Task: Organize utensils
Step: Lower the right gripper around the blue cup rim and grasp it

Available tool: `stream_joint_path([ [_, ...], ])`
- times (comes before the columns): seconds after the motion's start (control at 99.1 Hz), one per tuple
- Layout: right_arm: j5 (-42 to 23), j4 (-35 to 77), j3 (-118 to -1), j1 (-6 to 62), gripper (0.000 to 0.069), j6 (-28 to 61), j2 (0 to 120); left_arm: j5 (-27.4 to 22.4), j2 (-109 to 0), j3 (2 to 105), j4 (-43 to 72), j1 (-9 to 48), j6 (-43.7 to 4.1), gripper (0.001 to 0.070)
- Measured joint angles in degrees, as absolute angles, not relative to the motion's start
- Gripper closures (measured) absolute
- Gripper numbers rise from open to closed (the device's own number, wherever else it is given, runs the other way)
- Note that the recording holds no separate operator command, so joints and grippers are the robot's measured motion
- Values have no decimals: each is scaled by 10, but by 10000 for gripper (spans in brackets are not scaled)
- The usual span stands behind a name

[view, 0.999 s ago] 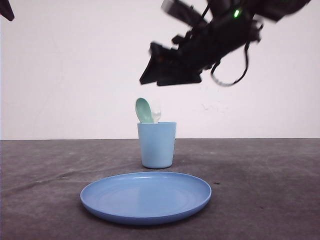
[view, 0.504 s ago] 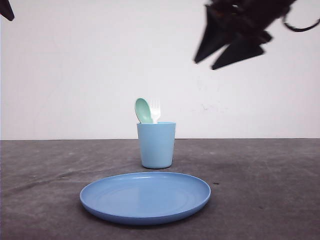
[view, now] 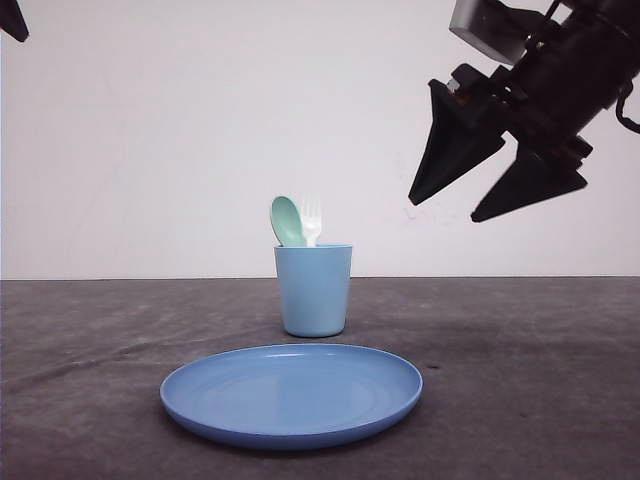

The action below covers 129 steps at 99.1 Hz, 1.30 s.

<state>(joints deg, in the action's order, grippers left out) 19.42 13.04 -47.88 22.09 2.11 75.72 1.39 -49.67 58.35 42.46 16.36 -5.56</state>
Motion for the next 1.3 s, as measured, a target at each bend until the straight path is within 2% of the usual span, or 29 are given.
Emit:
stream_joint_path([
  [0.091,194,123,-475,221,11,21,759,14,-497,583,425,164,-56,410],
  [0.343,194,48,-475,249,10,20,804,14,-497,583,425,164,-56,410],
  [0.777,178,-163,-479,296,10,-6,959,14,-497,583,423,164,-56,410],
  [1.302,176,-170,-604,312,10,-14,1089,14,-497,583,411,164,-56,410],
])
